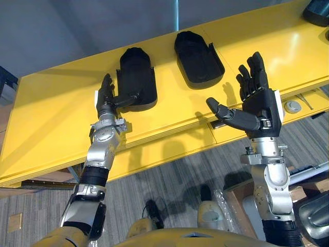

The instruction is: Walk over and take three plastic housings, then place them on the shelf

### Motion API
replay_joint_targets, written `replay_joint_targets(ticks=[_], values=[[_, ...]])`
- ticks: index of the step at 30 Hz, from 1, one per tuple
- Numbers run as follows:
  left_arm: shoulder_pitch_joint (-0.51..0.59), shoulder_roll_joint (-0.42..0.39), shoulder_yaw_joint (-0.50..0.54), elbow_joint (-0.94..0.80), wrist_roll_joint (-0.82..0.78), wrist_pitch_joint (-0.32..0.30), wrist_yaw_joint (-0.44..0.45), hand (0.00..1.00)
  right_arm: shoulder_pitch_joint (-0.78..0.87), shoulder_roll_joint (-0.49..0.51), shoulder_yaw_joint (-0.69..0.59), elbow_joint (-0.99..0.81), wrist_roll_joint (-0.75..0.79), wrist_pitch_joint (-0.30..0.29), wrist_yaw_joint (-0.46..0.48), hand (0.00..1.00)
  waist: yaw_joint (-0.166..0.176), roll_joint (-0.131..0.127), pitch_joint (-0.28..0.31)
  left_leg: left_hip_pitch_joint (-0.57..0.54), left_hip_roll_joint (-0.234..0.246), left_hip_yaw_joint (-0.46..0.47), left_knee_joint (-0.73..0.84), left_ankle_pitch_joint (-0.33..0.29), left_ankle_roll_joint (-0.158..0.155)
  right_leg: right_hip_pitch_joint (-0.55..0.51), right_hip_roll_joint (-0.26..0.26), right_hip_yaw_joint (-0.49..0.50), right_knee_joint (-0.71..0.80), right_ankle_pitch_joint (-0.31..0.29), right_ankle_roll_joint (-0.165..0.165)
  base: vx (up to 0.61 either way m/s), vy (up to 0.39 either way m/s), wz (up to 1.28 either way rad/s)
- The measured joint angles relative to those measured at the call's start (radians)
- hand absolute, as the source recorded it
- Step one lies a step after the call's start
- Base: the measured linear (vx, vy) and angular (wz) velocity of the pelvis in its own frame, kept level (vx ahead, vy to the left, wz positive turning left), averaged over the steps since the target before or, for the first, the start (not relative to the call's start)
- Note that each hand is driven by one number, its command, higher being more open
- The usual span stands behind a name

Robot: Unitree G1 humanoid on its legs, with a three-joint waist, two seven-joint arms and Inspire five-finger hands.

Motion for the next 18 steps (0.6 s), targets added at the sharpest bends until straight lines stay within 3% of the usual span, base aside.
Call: replay_joint_targets(ticks=[4, 7, 10, 11, 13, 16, 17, 18], values=[[0.079, -0.061, 0.014, -0.136, 0.024, -0.005, 0.09, 1.0, 0.0, 0.036, 0.039, 0.0, -0.001, -0.016, -0.021, 1.0, 0.003, -0.003, -0.005, 0.002, 0.0, -0.014, 0.0, 0.002, -0.002, 0.017, 0.001, -0.019, -0.012, 0.001, 0.0, 0.01, -0.001, 0.1], [0.147, -0.081, 0.018, -0.284, 0.114, -0.021, 0.16, 1.0, 0.0, 0.04, 0.074, 0.0, -0.003, -0.029, -0.062, 1.0, 0.028, -0.008, -0.026, 0.008, 0.001, -0.036, 0.001, 0.003, -0.004, 0.041, 0.003, -0.044, -0.022, 0.001, 0.0, 0.02, -0.006, 0.2], [0.216, -0.095, 0.026, -0.432, 0.137, -0.064, 0.174, 1.0, 0.0, 0.068, 0.084, 0.005, -0.013, -0.045, -0.11, 1.0, 0.054, -0.012, -0.064, 0.018, 0.001, -0.056, 0.001, 0.002, -0.005, 0.07, 0.001, -0.066, -0.034, 0.0, 0.0, 0.01, -0.002, 0.22], [0.246, -0.11, 0.028, -0.49, 0.136, -0.109, 0.164, 1.0, 0.0, 0.075, 0.084, 0.005, -0.019, -0.048, -0.129, 1.0, 0.063, -0.013, -0.079, 0.02, 0.001, -0.069, 0.0, 0.001, -0.005, 0.083, -0.003, -0.083, -0.035, 0.0, 0.001, -0.01, 0.014, 0.23], [0.308, -0.119, 0.024, -0.587, 0.098, -0.192, 0.101, 1.0, -0.001, 0.078, 0.085, 0.007, -0.022, -0.049, -0.146, 1.0, 0.084, -0.019, -0.099, 0.02, -0.003, -0.072, -0.001, 0.001, -0.005, 0.086, -0.007, -0.087, -0.035, -0.001, 0.002, -0.03, 0.021, 0.13], [0.419, -0.119, 0.018, -0.729, -0.041, -0.308, -0.072, 1.0, -0.001, 0.095, 0.077, 0.008, -0.023, -0.05, -0.151, 1.0, 0.1, -0.029, -0.118, 0.02, -0.006, -0.087, -0.004, -0.002, -0.007, 0.097, -0.011, -0.103, -0.035, -0.003, 0.002, -0.05, 0.017, 0.09], [0.612, -0.179, 0.111, -0.783, -0.132, -0.398, -0.288, 1.0, 0.034, 0.119, -0.032, 0.025, -0.021, -0.062, -0.149, 1.0, 0.13, -0.073, -0.2, 0.002, -0.001, -0.114, -0.005, 0.018, -0.01, 0.1, -0.004, -0.138, -0.045, -0.007, 0.001, -0.02, 0.004, 0.05], [0.612, -0.179, 0.111, -0.783, -0.132, -0.398, -0.288, 1.0, 0.034, 0.119, -0.032, 0.025, -0.021, -0.062, -0.149, 1.0, 0.13, -0.073, -0.2, 0.002, -0.001, -0.114, -0.005, 0.018, -0.01, 0.1, -0.004, -0.138, -0.045, -0.007, 0.001, 0.0, 0.0, 0.0]])
